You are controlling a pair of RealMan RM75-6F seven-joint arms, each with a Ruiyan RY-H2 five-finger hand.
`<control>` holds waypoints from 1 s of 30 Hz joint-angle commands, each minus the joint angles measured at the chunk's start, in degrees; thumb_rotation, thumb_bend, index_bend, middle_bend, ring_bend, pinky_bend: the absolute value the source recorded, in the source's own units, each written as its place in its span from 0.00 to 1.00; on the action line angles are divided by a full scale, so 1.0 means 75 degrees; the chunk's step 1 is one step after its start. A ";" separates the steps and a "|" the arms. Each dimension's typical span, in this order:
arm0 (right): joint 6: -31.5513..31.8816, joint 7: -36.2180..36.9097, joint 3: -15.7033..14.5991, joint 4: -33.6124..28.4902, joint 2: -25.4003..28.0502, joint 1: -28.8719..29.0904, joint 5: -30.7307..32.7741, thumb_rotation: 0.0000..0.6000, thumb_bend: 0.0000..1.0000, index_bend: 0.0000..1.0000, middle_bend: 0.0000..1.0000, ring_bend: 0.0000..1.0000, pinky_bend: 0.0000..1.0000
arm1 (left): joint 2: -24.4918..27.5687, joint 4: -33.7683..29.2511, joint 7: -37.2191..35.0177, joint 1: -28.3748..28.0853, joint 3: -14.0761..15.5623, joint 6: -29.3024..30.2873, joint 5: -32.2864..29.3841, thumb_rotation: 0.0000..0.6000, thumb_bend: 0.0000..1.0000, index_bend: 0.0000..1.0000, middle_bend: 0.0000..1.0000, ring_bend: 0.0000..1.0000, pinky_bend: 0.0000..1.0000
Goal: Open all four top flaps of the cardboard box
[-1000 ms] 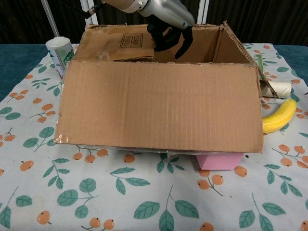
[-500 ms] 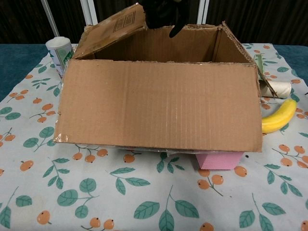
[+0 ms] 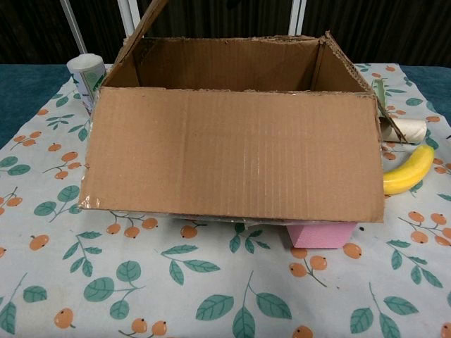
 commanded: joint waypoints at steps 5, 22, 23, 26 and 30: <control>-0.0039 0.0033 0.0047 0.0003 -0.0003 -0.0030 0.0040 1.00 0.31 0.01 0.00 0.00 0.23 | 0.0982 -0.0714 -0.0299 0.0049 0.0081 -0.0241 -0.0049 1.00 1.00 0.41 0.68 0.48 0.52; -0.0087 -0.0026 0.0066 -0.0073 -0.0019 -0.0066 -0.0072 1.00 0.31 0.01 0.00 0.00 0.23 | 0.2739 -0.1934 -0.0475 0.0665 0.0395 -0.0352 0.0470 1.00 1.00 0.40 0.68 0.48 0.52; -0.0091 -0.0026 0.0065 -0.0076 -0.0023 -0.0069 -0.0076 1.00 0.31 0.01 0.00 0.00 0.23 | 0.2850 -0.2006 -0.0492 0.0720 0.0384 -0.0344 0.0529 1.00 1.00 0.40 0.68 0.48 0.52; -0.0121 -0.0033 0.0060 -0.0083 -0.0034 -0.0071 -0.0079 1.00 0.31 0.01 0.00 0.00 0.23 | 0.3240 -0.2235 -0.0557 0.0898 0.0341 -0.0328 0.0708 1.00 1.00 0.40 0.68 0.48 0.52; -0.0163 -0.0030 0.0063 -0.0091 -0.0044 -0.0076 -0.0066 1.00 0.31 0.01 0.00 0.00 0.23 | 0.3833 -0.2541 -0.0667 0.1203 0.0263 -0.0356 0.0979 1.00 1.00 0.40 0.68 0.48 0.52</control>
